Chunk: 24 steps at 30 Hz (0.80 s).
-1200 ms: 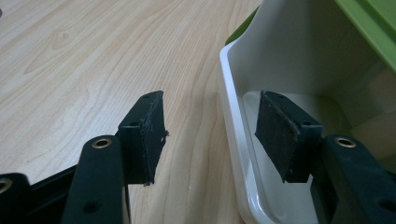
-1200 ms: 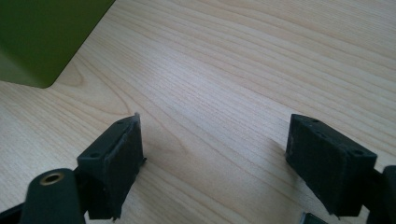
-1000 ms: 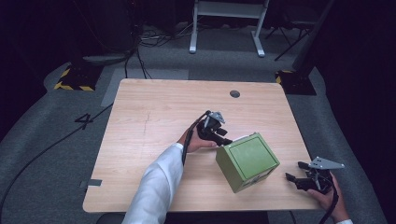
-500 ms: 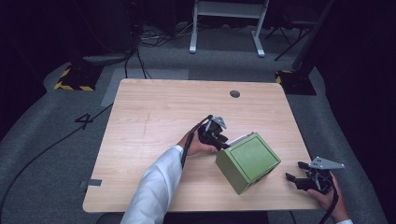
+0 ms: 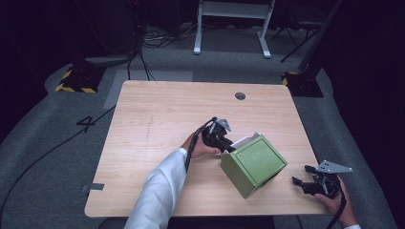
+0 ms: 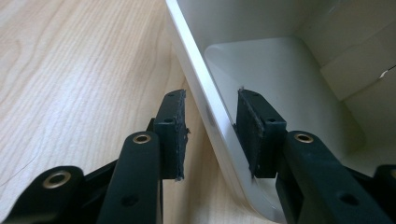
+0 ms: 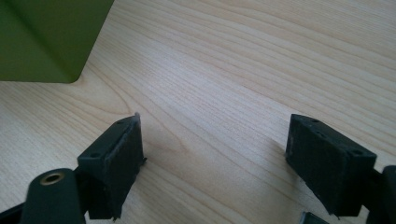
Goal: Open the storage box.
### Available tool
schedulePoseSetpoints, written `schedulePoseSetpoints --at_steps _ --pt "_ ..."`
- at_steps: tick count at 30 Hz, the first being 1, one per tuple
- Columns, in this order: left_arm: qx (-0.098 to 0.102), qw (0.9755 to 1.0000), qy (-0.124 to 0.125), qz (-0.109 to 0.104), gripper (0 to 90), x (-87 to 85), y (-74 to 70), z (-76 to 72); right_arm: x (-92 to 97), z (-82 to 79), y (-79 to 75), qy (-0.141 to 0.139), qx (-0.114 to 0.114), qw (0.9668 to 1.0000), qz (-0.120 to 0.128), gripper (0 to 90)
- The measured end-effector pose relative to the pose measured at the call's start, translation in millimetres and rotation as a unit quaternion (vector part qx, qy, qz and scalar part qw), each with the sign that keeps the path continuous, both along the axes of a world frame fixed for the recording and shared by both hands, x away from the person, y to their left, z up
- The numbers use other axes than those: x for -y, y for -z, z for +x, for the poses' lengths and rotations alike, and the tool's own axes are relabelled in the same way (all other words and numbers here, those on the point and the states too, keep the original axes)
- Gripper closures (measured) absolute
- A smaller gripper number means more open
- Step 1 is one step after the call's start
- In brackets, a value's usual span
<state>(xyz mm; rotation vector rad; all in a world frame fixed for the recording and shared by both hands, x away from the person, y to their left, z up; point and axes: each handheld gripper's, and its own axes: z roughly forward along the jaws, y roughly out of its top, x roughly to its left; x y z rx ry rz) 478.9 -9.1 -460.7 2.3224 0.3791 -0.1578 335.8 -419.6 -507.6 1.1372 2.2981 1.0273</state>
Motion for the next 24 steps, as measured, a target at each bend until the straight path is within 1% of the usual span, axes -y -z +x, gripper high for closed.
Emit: schedulePoseSetpoints --at_steps 1,2,6,9,10,11,12,14,18,19,24 --pt "0.000 1.0000 0.000 0.000 63.9 0.0 0.0 0.0 0.0 0.0 0.0 0.000 0.000 1.0000 0.000 19.0" --pt "0.003 1.0000 -0.008 -0.004 64.7 -2.0 0.2 0.1 0.0 0.0 0.0 0.000 0.000 1.0000 0.000 19.0" --pt "0.007 0.9999 -0.012 -0.005 67.5 -5.1 -0.2 0.9 0.0 -0.1 0.0 0.000 0.000 1.0000 0.000 19.0" --pt "0.010 0.9998 -0.017 0.002 67.7 -8.5 -1.6 2.0 0.0 -0.1 0.0 0.000 0.000 1.0000 0.000 19.0" --pt "0.011 0.9998 -0.019 0.002 67.7 -9.2 -1.7 2.6 0.0 -0.1 0.0 0.000 0.000 1.0000 0.000 19.0" --pt "0.008 0.9997 -0.021 -0.002 68.0 -10.8 -1.0 3.4 0.0 -0.1 0.0 0.000 0.000 1.0000 0.000 19.0" --pt "0.010 0.9996 -0.024 -0.003 68.7 -11.4 -0.9 3.7 0.0 -0.1 0.0 0.000 0.000 1.0000 0.000 19.0" --pt "0.013 0.9995 -0.030 0.002 69.1 -15.5 -2.0 4.6 0.0 -0.1 0.0 0.000 0.000 1.0000 0.000 19.0" --pt "0.016 0.9992 -0.037 0.002 68.8 -19.3 -1.6 6.2 0.0 -0.1 0.0 0.000 0.000 1.0000 0.000 19.0" --pt "0.012 0.9990 -0.043 -0.001 68.8 -22.0 -0.6 7.5 0.0 -0.1 0.0 0.000 0.000 1.0000 0.000 19.0" --pt "0.012 0.9986 -0.051 -0.002 68.6 -27.3 0.0 9.5 0.0 -0.1 0.0 0.000 0.000 1.0000 0.000 19.0"
